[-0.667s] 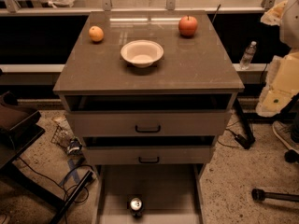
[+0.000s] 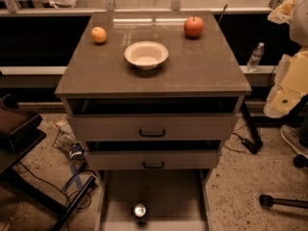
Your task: Pick pepsi can from bottom drawer and place on counter
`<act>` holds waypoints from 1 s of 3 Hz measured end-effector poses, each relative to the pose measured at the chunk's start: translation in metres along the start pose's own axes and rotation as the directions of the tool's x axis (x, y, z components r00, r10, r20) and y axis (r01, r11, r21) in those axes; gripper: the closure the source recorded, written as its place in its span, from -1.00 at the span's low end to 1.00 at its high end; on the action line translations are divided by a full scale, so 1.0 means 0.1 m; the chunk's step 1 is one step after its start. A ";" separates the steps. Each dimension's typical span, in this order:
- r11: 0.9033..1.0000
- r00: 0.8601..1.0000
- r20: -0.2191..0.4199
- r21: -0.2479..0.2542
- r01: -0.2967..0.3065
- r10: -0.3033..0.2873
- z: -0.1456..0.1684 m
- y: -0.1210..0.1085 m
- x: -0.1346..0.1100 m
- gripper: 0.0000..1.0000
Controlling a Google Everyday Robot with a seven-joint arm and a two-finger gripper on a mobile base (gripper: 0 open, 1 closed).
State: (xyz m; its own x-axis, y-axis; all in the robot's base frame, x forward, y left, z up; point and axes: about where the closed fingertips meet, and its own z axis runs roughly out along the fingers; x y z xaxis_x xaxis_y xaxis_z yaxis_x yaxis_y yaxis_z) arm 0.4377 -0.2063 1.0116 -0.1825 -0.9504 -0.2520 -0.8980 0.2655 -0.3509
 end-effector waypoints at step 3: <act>0.995 0.927 0.360 -0.026 -0.098 0.101 1.15 0.46 0.86 -1.00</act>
Offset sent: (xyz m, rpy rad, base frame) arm -0.0138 -0.0561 -0.1330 0.4063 -0.1062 0.0668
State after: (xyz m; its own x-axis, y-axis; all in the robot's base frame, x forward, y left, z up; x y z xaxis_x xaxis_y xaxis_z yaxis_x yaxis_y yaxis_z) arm 0.4271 -0.2569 0.8706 -0.1155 -0.7963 -0.5938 -0.8859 0.3530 -0.3011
